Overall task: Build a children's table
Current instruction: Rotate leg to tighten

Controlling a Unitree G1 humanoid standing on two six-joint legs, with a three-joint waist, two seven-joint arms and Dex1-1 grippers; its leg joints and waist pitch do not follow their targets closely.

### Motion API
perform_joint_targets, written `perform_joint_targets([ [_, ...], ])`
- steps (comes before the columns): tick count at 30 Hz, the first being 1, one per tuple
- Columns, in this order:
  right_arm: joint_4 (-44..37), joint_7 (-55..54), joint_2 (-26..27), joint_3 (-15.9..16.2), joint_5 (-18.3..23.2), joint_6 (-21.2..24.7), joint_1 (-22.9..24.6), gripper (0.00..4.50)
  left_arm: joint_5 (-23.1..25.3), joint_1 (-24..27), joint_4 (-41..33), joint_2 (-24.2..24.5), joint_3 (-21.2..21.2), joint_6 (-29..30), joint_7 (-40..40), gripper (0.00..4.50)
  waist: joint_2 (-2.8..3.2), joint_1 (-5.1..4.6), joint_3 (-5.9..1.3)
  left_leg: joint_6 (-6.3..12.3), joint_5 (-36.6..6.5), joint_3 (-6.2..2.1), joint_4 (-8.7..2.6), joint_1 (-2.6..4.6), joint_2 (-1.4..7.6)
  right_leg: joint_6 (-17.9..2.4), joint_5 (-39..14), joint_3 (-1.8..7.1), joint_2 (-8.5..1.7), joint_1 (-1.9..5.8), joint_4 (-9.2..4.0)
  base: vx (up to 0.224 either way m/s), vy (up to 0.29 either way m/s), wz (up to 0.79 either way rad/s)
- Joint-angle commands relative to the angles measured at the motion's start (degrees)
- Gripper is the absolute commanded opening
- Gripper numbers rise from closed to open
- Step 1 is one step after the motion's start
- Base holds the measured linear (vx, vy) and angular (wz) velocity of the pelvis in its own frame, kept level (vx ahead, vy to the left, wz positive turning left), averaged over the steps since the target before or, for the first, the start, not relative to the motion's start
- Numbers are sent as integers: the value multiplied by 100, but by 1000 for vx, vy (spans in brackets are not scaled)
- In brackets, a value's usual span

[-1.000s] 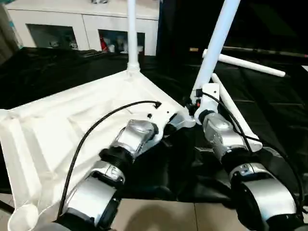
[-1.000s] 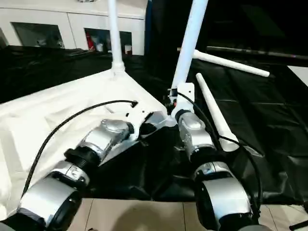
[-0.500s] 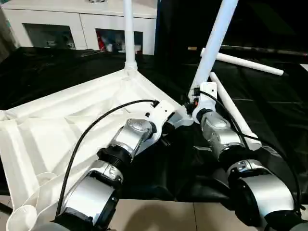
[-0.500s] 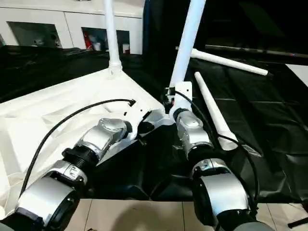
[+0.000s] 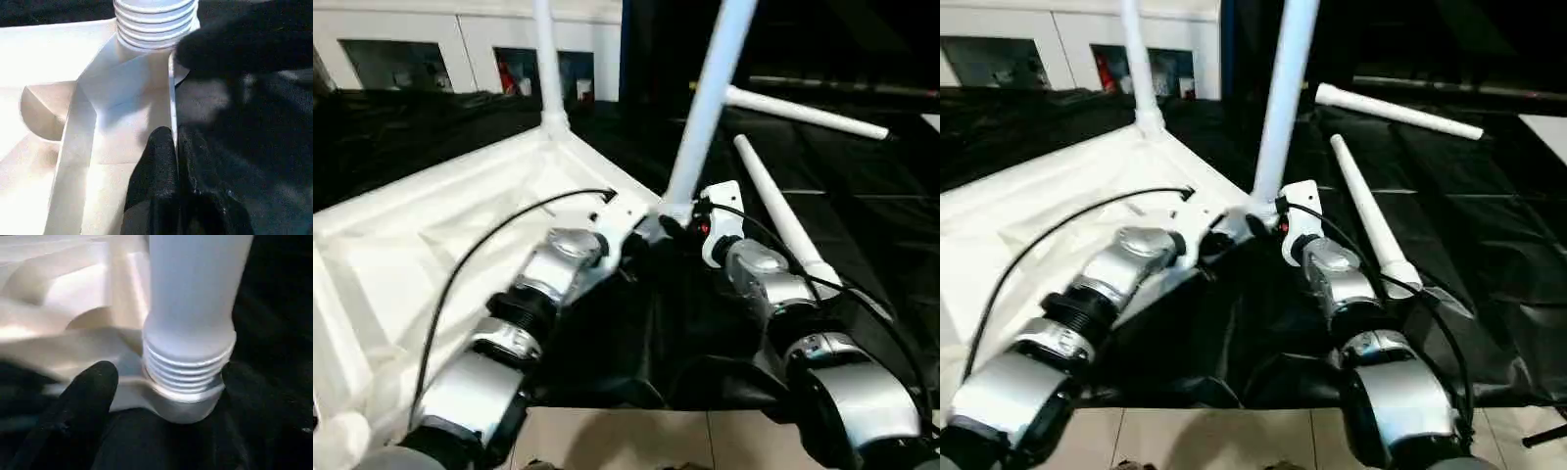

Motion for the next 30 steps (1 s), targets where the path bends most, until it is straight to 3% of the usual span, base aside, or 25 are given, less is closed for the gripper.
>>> perform_joint_targets([
  [1,-519,527,-281,137,-7,121,170,418,24,40,-69,197,-91,-461,-459,0,-9,56,-441,1034,-66,-50,-191,106,116,-1780,1489,222,-284,422,-209,0,0,0],
  [3,-978,1019,-606,286,-34,146,447,428,7,167,-150,449,-270,-1060,-1152,0,-21,107,-435,1083,-109,-49,-187,115,128,-1775,1405,224,-288,428,-212,0,0,0],
  [4,-978,1019,-606,286,-34,146,447,439,7,167,-150,449,-270,-1060,-1152,0,-23,118,-434,1058,-154,-48,-187,120,132,-1765,1319,224,-293,425,-216,0,0,0],
  [8,-1857,1858,-919,329,278,527,879,439,-216,410,-469,787,-449,-1396,-2412,0,17,150,-392,772,-638,-36,-232,146,188,-1707,520,228,-298,417,-269,0,0,0],
  [9,-2190,2116,-1018,375,376,683,1036,439,-282,414,-498,837,-438,-1404,-2624,0,59,181,-389,692,-673,-35,-238,169,207,-1691,480,235,-285,391,-261,0,0,0],
  [12,-2638,2491,-1164,503,514,885,1254,439,-450,420,-571,886,-432,-1454,-3065,0,41,267,-365,479,-984,-19,-262,192,208,-1635,91,239,-292,357,-295,0,0,0],
  [17,-2973,2951,-1353,780,431,870,1478,439,-533,414,-632,900,-423,-1508,-3349,0,46,295,-342,216,-1303,-35,-294,202,210,-1422,-606,254,-332,336,-365,0,0,0],
  [19,-3026,2962,-1361,797,379,919,1502,439,-517,408,-633,891,-417,-1521,-3376,0,13,290,-344,203,-1243,-33,-289,189,198,-1394,-590,262,-336,340,-366,0,0,0],
  [23,-3047,2794,-1302,811,231,976,1465,424,-437,348,-518,883,-418,-1618,-3430,0,30,303,-369,265,-910,-43,-262,165,182,-1388,-269,256,-337,356,-317,0,0,0],
  [30,-3025,2680,-1251,830,257,974,1421,358,-428,339,-508,881,-396,-1637,-3454,0,25,310,-387,354,-783,-41,-239,155,173,-1457,-10,245,-329,378,-278,0,0,0],
])
